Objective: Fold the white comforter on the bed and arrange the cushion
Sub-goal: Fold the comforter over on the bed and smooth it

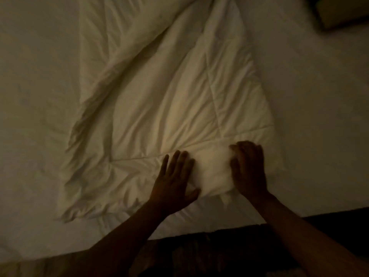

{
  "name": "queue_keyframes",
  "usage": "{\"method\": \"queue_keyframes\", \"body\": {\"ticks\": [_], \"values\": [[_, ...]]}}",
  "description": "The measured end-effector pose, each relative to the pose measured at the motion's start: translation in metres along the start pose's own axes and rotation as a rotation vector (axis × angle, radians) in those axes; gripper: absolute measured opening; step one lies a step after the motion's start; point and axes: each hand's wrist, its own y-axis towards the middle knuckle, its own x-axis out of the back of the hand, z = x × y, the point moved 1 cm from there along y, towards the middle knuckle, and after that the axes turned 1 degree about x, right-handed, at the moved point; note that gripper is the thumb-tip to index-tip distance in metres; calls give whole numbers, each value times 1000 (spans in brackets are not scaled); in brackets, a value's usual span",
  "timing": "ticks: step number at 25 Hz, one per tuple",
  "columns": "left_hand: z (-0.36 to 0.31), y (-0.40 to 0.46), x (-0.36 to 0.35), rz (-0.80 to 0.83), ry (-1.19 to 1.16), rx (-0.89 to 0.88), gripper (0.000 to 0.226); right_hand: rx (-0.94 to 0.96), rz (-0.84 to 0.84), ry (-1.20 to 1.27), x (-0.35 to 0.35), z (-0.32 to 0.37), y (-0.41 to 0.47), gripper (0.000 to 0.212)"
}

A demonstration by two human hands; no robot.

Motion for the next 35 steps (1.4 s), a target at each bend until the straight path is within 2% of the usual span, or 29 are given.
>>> {"method": "queue_keyframes", "body": {"ticks": [3,5,6,7,9,12,14,15,17,19,22,24,25,26,27,28,29,30,31,33,34,35], "values": [[-55,32,-14,23,16,-25,105,-213,150,-52,13,-88,-26,60],[-74,42,-21,82,111,3,110,-194,338,-84,10,-118,-45,83],[-72,41,-23,116,146,22,109,-160,391,-128,6,-119,-47,93],[-74,42,-25,148,172,29,107,-140,399,-165,6,-124,-43,95],[-77,43,-28,172,179,41,101,-102,305,-141,7,-133,-30,81],[-82,51,-17,78,112,27,85,-22,49,104,17,-137,-16,56],[-80,61,8,-29,44,-31,65,-119,-86,161,32,-130,-11,47],[-80,68,22,-77,44,-58,64,-229,-136,171,41,-125,-12,44],[-87,83,46,-149,83,-72,63,-450,-117,245,45,-113,-27,43],[-100,91,58,-212,102,-5,44,-530,-37,363,43,-88,-52,51],[-114,93,60,-263,62,74,26,-399,59,433,22,-38,-82,53],[-116,87,57,-289,36,78,26,-245,176,386,3,-12,-73,82],[-115,82,57,-315,33,77,26,-177,175,336,-6,-7,-63,80],[-113,78,59,-354,33,76,26,-141,119,305,-16,-10,-54,65],[-110,72,63,-403,40,74,25,-163,4,282,-19,-21,-46,41],[-107,65,66,-457,48,60,22,-269,-119,266,-20,-41,-40,26],[-105,58,69,-501,52,16,17,-440,-224,298,-16,-62,-36,30],[-105,51,69,-518,55,-60,13,-632,-203,429,-7,-82,-31,28],[-106,42,63,-489,54,-146,10,-855,-89,612,-1,-96,-30,19],[-104,24,37,-318,86,-238,9,-1212,262,888,-1,-118,-27,8],[-100,17,19,-205,116,-225,11,-1314,397,929,-3,-128,-26,13],[-94,13,3,-87,130,-177,17,-1331,513,858,-1,-135,-28,21]]}}
